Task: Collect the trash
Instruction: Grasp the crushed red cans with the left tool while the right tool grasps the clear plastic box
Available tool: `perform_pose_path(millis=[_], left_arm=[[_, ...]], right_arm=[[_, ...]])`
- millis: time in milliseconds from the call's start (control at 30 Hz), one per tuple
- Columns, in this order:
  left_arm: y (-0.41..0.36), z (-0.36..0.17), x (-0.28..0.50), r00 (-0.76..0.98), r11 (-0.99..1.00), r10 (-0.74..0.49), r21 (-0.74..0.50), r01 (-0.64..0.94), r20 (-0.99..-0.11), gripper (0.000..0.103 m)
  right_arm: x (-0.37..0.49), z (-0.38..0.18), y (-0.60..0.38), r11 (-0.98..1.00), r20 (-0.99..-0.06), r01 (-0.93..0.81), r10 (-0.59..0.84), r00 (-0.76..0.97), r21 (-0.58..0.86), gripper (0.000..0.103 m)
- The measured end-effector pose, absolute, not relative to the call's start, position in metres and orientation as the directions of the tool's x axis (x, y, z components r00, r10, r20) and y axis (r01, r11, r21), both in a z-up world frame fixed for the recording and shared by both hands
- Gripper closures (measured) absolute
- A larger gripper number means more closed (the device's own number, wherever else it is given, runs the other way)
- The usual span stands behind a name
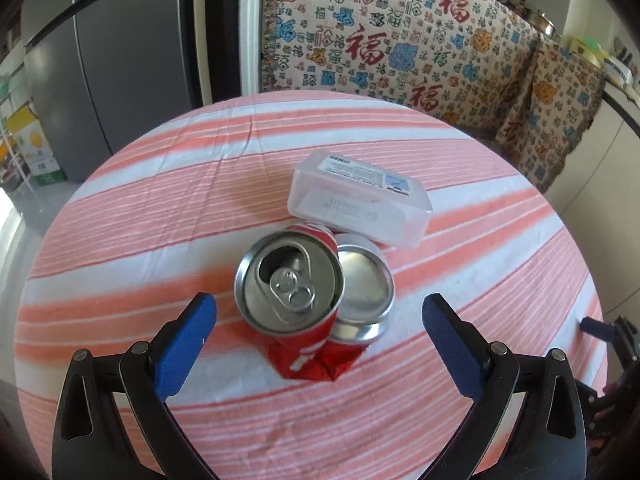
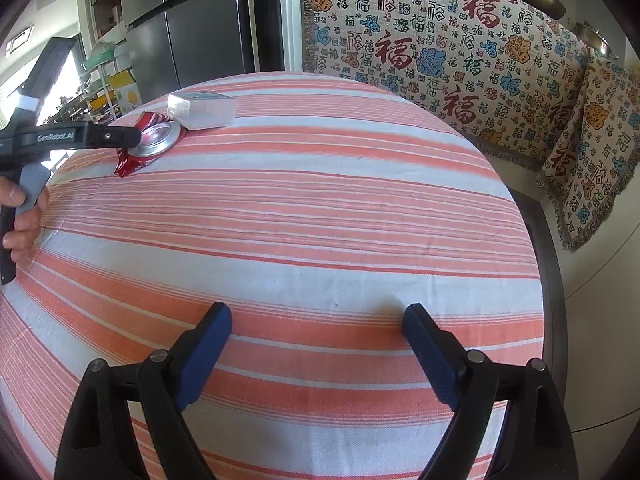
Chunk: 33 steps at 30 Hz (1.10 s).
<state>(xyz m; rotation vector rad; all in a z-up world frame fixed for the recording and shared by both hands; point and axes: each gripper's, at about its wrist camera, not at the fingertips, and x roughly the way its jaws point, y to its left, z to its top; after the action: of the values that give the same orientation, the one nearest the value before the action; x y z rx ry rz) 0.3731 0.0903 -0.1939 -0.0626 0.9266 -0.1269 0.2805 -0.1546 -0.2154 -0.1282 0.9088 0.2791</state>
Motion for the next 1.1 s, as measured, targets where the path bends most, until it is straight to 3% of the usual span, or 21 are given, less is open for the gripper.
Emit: perform_pose_path(millis=[267,333,367,433,567,933,1100], left_arm=[[0.097,-0.202,0.382,0.609,0.988,-0.154,-0.135,0.077,-0.778,0.002],[0.095,-0.202,0.379,0.614,0.986,-0.167,-0.138,0.095,-0.772,0.022],[0.093,-0.203,0.378,0.607,0.988,-0.156,-0.124,0.095,-0.779,0.04],[0.095,-0.201,0.375,0.615,0.989,-0.146,-0.111,0.094,-0.775,0.048],[0.104,-0.194,0.358,0.598,0.988,-0.152,-0.14,0.068,-0.787,0.049],[0.094,-0.19,0.247,0.563,0.995,-0.096,-0.056,0.087,-0.821,0.049],[0.106,-0.194,0.241,0.583,0.991,-0.124,-0.123,0.042,-0.803,0.049]], right_arm=[[0.281,-0.214,-0.155,0.956,-0.794,-0.292,0.184,0.579,0.009,0.012],[0.281,-0.213,-0.155,0.956,-0.795,-0.292,0.185,0.579,0.01,0.012],[0.281,-0.213,-0.154,0.956,-0.795,-0.292,0.185,0.578,0.009,0.012],[0.281,-0.213,-0.154,0.956,-0.795,-0.292,0.184,0.578,0.009,0.012],[0.283,-0.212,-0.155,0.956,-0.796,-0.292,0.184,0.577,0.01,0.012],[0.285,-0.21,-0.152,0.955,-0.798,-0.296,0.19,0.572,0.016,0.012],[0.307,-0.206,-0.139,0.929,-0.83,-0.37,0.228,0.509,0.029,0.012]])
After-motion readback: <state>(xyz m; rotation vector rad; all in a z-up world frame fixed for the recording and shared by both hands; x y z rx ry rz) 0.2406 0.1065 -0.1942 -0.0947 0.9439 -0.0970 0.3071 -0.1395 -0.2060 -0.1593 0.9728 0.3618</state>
